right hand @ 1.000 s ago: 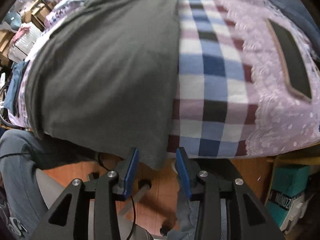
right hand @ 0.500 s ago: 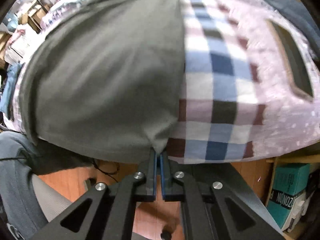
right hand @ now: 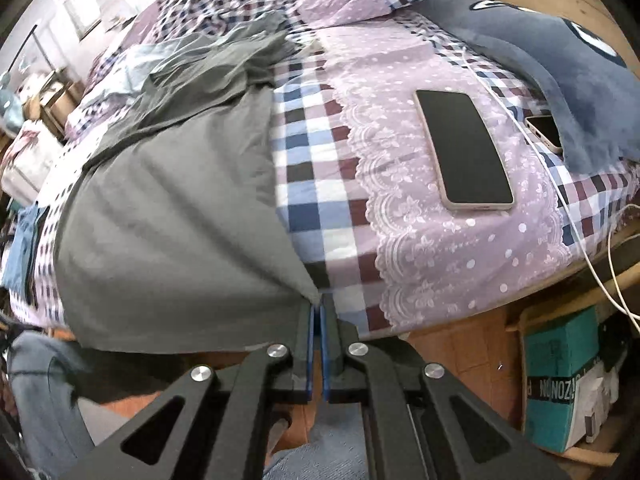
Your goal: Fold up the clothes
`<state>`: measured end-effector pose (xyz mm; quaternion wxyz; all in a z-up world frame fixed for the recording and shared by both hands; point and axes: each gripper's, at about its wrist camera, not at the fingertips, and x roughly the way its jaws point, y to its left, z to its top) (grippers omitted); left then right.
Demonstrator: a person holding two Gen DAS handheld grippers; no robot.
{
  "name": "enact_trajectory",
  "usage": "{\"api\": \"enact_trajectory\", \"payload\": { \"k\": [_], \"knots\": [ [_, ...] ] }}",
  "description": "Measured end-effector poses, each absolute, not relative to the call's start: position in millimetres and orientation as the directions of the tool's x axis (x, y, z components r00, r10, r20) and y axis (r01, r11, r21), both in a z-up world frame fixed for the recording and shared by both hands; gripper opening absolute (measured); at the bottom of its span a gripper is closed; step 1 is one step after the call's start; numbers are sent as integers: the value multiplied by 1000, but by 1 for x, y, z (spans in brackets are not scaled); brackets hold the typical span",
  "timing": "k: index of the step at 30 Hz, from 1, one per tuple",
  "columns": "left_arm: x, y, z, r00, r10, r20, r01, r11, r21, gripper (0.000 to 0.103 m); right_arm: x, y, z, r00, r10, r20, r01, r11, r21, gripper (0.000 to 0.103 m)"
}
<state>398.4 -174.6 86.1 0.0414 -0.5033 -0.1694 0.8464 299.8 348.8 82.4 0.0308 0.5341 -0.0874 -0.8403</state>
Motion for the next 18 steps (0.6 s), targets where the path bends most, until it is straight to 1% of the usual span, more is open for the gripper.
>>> {"api": "enact_trajectory", "payload": {
  "k": [6,13,16,18],
  "knots": [
    [363,-151,50,-325,274,-905,72,-947,-312,68,281,350,78,-445,-155,-882,-75,-975,209,1],
    [339,-146,-1,-121,273,-954,90,-955,-284,68,273,334,84,-464,-199,-864,-26,-971,237,1],
    [339,-150,-10,-95,284,-954,102,-951,-293,68,268,327,84,-466,-208,-860,-13,-970,242,1],
    [337,-150,-11,-110,293,-950,102,-947,-305,68,265,323,85,-466,-213,-859,-5,-970,243,1]
  ]
}}
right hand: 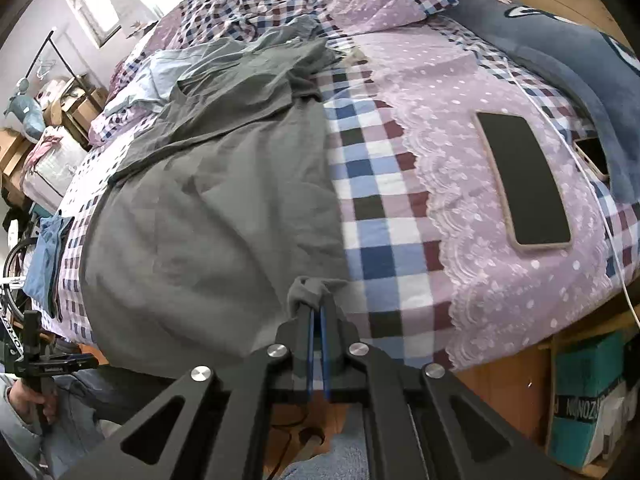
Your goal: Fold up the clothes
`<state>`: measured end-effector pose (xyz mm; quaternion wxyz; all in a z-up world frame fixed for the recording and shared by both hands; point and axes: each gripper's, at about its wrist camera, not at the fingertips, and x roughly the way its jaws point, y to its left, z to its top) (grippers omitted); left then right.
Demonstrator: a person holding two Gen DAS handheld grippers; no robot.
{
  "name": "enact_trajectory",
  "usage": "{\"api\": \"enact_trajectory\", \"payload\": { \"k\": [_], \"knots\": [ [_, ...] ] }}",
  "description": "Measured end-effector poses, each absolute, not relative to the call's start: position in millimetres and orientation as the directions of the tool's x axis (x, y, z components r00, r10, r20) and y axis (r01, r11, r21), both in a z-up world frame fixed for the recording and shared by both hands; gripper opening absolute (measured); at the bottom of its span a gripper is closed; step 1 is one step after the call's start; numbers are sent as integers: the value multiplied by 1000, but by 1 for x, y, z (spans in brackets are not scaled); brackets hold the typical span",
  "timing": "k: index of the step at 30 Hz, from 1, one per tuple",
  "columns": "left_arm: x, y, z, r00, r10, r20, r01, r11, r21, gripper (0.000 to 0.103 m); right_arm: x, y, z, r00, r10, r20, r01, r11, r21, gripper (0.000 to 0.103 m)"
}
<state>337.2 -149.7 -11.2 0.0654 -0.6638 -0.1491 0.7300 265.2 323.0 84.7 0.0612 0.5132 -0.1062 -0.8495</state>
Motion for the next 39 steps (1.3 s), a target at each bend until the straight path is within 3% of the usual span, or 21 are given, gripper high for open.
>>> {"api": "enact_trajectory", "payload": {
  "k": [11,13,15,17,18,19,26,33,39],
  "knots": [
    [326,-146,-43,-65,329,-942,173,-926,-335,66,260,315,86,-470,-226,-853,16,-969,247,1],
    [328,-149,-43,-65,333,-941,186,-922,-339,56,262,315,87,-475,-228,-850,19,-968,249,1],
    [329,-152,-43,-66,337,-939,199,-918,-344,33,263,316,88,-480,-231,-846,23,-968,251,1],
    [327,-149,-40,-65,336,-940,189,-920,-343,24,265,316,89,-485,-233,-843,26,-967,252,1],
    [328,-147,-37,-69,335,-940,181,-922,-342,11,266,316,90,-488,-234,-841,28,-967,253,1],
    [329,-145,-35,-74,333,-940,173,-924,-341,8,266,316,90,-490,-235,-839,29,-967,254,1],
    [340,-147,-7,-167,369,-915,162,-905,-394,4,272,317,95,-508,-244,-826,41,-965,259,1],
    [365,-165,37,-347,530,-774,146,-784,-603,4,285,319,105,-541,-257,-801,62,-962,266,1],
    [388,-187,79,-464,568,-680,74,-740,-669,3,310,325,118,-586,-328,-741,94,-936,340,1]
  ]
}}
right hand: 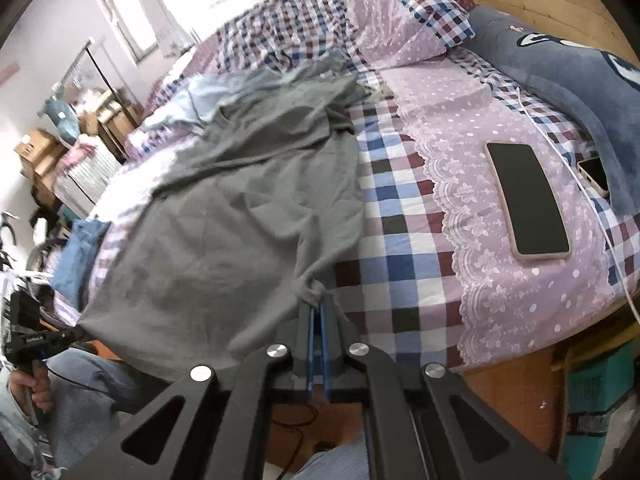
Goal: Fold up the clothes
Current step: 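Pinch the grey shirt hem with the left gripper and lift it up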
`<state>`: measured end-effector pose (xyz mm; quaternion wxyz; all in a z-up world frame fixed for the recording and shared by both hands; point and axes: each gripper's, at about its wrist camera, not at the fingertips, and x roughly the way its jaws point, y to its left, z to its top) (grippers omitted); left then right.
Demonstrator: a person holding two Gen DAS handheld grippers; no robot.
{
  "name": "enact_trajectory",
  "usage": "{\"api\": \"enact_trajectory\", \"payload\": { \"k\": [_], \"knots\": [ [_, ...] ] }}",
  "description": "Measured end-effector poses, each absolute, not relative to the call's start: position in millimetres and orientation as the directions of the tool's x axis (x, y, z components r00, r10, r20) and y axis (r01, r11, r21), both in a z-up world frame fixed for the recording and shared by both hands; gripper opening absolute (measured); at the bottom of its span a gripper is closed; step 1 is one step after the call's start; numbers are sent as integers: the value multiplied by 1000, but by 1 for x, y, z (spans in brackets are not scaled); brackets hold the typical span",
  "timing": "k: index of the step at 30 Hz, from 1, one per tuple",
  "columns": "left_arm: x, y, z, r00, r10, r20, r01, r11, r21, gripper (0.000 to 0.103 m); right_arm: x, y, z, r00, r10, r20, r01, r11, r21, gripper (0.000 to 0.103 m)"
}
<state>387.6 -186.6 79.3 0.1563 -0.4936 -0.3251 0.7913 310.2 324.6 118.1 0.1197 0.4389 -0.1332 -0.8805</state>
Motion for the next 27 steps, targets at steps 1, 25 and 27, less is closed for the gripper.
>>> {"api": "enact_trajectory", "payload": {
  "k": [1,25,27],
  "knots": [
    [392,-190,86,-481,578,-659,65,-726,-684,3,316,328,122,-611,-371,-699,113,-915,387,1],
    [420,-228,185,-616,663,-426,-89,-596,-798,0,410,378,174,-744,-662,-87,369,-516,773,1],
    [430,-232,196,-625,676,-391,-111,-572,-813,0,420,377,184,-728,-685,-33,425,-488,763,1]
  ]
}}
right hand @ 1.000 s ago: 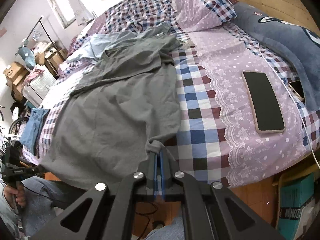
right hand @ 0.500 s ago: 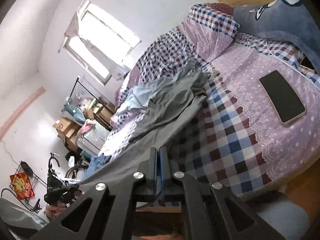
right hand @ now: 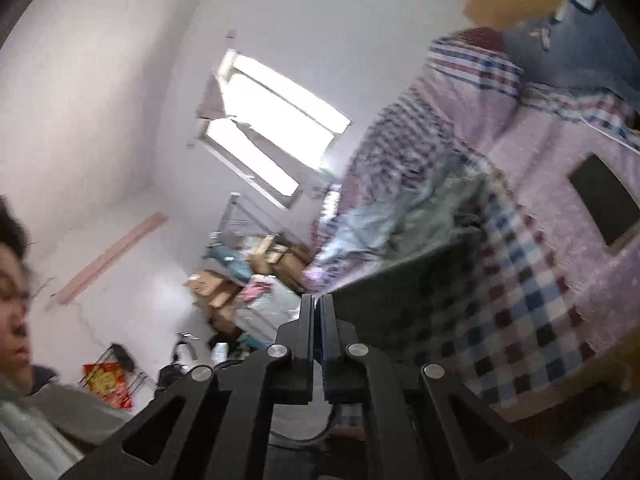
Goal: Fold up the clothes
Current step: 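Pinch the grey shirt hem with the left gripper and lift it up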
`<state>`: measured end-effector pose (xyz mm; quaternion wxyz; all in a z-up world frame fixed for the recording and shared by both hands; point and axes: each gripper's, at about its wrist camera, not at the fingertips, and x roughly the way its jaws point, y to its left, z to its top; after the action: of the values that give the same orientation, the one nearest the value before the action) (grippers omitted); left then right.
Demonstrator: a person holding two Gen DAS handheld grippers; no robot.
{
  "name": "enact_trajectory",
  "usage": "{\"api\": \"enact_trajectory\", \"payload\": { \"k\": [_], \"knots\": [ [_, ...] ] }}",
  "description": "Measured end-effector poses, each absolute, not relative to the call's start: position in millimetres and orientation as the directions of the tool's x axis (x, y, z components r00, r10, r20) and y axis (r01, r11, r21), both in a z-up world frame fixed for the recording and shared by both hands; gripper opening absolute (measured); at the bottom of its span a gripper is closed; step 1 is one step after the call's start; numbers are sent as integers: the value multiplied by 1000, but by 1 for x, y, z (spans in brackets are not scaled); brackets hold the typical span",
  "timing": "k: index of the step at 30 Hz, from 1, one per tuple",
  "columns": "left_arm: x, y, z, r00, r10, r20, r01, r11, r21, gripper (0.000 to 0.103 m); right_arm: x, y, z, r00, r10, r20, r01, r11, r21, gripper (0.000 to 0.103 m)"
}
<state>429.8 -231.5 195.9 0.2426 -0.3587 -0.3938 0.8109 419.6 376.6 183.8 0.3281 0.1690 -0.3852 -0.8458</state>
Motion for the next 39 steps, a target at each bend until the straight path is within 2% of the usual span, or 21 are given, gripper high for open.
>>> {"api": "enact_trajectory", "payload": {
  "k": [2,7,11,15,24,27,30,34,39],
  "knots": [
    [437,-235,208,-636,689,-349,-144,-550,-822,0,428,376,193,-712,-703,14,472,-463,750,1],
    [427,-251,214,-680,686,-258,-159,-482,-862,0,419,383,201,-756,-655,4,420,-480,770,1],
    [410,-260,210,-704,674,-225,-151,-451,-880,0,406,391,207,-782,-624,14,396,-478,784,1],
    [386,-263,203,-710,670,-217,-132,-429,-893,1,382,398,211,-804,-595,-10,352,-488,799,1],
    [324,-272,182,-727,633,-267,-39,-426,-904,1,323,399,201,-829,-550,-100,252,-528,811,1],
    [296,-274,168,-730,614,-299,8,-430,-903,1,296,401,188,-833,-524,-177,188,-569,800,1],
    [260,-273,147,-720,600,-348,66,-440,-895,1,262,399,165,-815,-488,-313,81,-630,772,1],
    [217,-263,99,-672,567,-477,184,-496,-848,1,224,392,121,-742,-453,-494,-57,-691,720,1],
    [213,-253,48,-574,538,-618,321,-547,-773,1,206,386,75,-629,-425,-651,-139,-763,632,1]
  ]
}}
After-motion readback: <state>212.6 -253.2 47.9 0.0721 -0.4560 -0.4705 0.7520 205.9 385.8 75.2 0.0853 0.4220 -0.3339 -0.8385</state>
